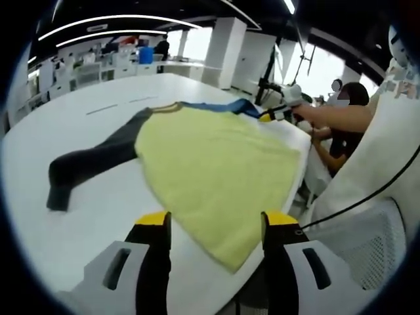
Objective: Fold the garment on the visible template until the final outline fits inside the template.
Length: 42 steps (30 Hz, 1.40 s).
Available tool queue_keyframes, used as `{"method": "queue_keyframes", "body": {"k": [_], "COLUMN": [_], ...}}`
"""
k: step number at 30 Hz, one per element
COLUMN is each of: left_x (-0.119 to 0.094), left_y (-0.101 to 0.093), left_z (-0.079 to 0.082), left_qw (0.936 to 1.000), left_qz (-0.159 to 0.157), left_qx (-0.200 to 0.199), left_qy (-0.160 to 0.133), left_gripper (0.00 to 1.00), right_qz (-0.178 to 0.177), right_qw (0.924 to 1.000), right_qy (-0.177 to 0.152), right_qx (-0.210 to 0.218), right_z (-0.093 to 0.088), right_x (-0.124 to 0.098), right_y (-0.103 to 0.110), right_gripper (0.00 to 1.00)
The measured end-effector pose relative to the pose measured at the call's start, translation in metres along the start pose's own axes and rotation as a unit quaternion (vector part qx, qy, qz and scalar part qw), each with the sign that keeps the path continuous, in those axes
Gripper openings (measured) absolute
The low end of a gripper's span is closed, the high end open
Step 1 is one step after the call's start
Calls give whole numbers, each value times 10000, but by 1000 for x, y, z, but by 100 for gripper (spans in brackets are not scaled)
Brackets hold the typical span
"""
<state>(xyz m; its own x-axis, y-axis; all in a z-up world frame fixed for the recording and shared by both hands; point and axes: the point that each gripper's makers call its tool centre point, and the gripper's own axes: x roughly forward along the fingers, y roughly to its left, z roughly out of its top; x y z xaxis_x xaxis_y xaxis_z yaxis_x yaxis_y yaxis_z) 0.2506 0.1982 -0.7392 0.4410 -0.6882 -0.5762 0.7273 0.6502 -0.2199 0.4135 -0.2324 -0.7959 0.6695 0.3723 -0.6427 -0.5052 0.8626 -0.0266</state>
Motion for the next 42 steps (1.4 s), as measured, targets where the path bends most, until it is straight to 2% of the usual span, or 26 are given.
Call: {"method": "queue_keyframes", "body": {"k": [7, 12, 21, 30, 42], "left_x": [1, 1, 1, 2, 3], "left_y": [0, 0, 0, -1, -3], "left_z": [0, 1, 4, 3, 1], "left_qw": [10000, 10000, 10000, 10000, 9999], "left_qz": [-6, -11, -15, -21, -32], "left_qx": [-13, -12, -17, -17, -25], "left_qy": [12, 21, 13, 45, 96], "left_gripper": [51, 51, 51, 51, 50], "right_qz": [-137, -234, -399, -717, -1000], "right_qw": [9997, 9993, 9989, 9971, 9947], "right_qy": [42, 63, -72, -103, 59], "right_qx": [-195, -294, -215, -213, -227], "right_z": [-1, -2, 6, 14, 10], "right_x": [-1, -4, -24, -47, -66], "right_y": [-7, -11, -18, -53, -93], "right_gripper": [5, 0, 0, 0, 0]}}
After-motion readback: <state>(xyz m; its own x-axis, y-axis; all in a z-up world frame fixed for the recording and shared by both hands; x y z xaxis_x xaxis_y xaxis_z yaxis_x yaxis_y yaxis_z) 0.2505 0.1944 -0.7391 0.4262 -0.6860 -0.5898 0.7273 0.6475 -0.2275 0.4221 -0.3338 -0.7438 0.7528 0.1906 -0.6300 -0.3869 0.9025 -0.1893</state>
